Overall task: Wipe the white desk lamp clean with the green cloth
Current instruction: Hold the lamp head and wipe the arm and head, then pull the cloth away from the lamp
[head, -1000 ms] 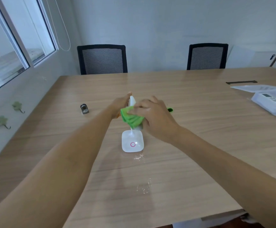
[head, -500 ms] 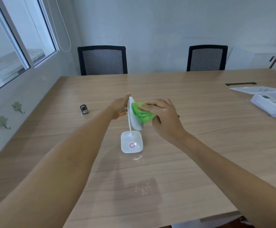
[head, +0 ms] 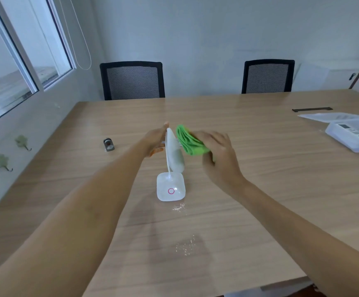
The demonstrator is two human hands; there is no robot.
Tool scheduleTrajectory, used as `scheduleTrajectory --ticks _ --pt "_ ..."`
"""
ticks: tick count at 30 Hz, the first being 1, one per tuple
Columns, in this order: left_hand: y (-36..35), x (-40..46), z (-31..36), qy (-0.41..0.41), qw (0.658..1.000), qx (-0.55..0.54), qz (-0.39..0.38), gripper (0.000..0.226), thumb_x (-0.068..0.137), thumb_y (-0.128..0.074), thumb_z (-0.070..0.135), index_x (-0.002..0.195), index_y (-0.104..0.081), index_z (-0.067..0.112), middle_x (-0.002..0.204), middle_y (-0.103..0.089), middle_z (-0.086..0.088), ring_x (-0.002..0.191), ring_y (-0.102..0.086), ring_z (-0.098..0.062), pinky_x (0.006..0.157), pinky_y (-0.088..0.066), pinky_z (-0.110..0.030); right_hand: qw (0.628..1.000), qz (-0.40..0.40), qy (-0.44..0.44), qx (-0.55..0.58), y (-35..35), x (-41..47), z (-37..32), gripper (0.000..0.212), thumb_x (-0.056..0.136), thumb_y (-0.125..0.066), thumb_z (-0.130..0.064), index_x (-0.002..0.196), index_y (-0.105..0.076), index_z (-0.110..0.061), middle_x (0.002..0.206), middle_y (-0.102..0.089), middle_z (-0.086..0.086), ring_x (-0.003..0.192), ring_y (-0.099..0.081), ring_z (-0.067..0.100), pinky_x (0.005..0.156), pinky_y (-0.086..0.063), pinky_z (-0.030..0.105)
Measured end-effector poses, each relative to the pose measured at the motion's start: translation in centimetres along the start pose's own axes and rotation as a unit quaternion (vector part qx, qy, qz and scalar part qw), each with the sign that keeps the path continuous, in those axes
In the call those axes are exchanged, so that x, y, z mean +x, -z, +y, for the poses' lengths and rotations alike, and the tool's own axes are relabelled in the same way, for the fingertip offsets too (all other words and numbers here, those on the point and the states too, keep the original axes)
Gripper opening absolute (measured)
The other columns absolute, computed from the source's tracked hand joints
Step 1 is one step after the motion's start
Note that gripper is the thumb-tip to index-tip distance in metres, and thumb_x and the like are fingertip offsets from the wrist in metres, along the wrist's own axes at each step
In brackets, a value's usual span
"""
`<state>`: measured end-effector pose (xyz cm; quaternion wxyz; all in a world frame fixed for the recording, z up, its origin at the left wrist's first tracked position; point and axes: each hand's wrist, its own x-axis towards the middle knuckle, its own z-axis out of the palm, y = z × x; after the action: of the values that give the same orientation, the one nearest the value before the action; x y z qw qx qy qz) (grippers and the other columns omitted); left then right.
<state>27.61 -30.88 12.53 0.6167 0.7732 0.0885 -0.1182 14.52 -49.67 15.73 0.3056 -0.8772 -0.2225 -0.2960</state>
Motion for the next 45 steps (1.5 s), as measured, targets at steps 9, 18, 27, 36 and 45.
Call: scheduleTrajectory --ticks 9,18,27,36,45 --pt "-0.3 0.3 -0.1 -0.007 1.0 -0.02 0.016 0.05 0.096 -0.038 0.054 0.098 -0.063 0.011 0.092 -0.061 -0.001 0.094 -0.056 -0.019 0.081 -0.047 -0.027 0.994 -0.095 0.047 0.001 -1.3 1.2 0.1 0.063 0.062 -0.027 -0.001 0.107 -0.07 -0.012 0.106 -0.073 0.009 0.096 -0.059 0.032 0.088 -0.043 0.036" --pt "-0.1 0.9 -0.3 -0.01 0.999 -0.029 0.018 0.044 0.096 -0.037 0.053 0.079 -0.055 0.017 0.084 -0.056 0.0 0.079 -0.056 -0.015 0.07 -0.049 -0.022 0.997 0.002 0.074 0.007 1.1 -4.5 1.0 0.053 0.067 -0.039 0.008 0.108 -0.069 -0.007 0.11 -0.07 0.01 0.095 -0.058 0.029 0.092 -0.038 0.02" --pt "-0.1 0.4 -0.2 -0.009 0.999 -0.038 -0.005 0.037 0.097 -0.043 0.047 0.079 -0.055 0.017 0.078 -0.057 0.0 0.075 -0.051 -0.016 0.066 -0.046 -0.026 0.997 -0.061 0.003 0.037 -3.1 4.5 0.5 0.053 0.062 -0.044 0.01 0.104 -0.071 -0.006 0.1 -0.075 0.014 0.094 -0.063 0.034 0.076 -0.031 0.016" --pt "-0.3 0.8 -0.3 -0.015 1.0 -0.026 0.003 0.044 0.097 -0.034 0.054 0.078 -0.051 0.018 0.082 -0.05 0.0 0.077 -0.052 -0.012 0.069 -0.046 -0.02 0.995 -0.067 0.065 0.031 2.1 -5.1 0.8 0.055 0.064 -0.034 -0.001 0.103 -0.071 -0.008 0.104 -0.07 0.009 0.093 -0.055 0.023 0.085 -0.043 0.027" --pt "0.1 0.0 -1.5 -0.028 0.998 0.002 0.063 0.059 0.091 -0.029 0.064 0.116 -0.054 0.018 0.116 -0.059 -0.007 0.108 -0.058 -0.026 0.094 -0.049 -0.037 0.979 -0.037 -0.177 0.093 -1.7 -9.7 4.2 0.038 0.067 -0.046 0.001 0.096 -0.071 -0.007 0.089 -0.054 0.002 0.081 -0.052 -0.014 0.071 -0.037 -0.006"
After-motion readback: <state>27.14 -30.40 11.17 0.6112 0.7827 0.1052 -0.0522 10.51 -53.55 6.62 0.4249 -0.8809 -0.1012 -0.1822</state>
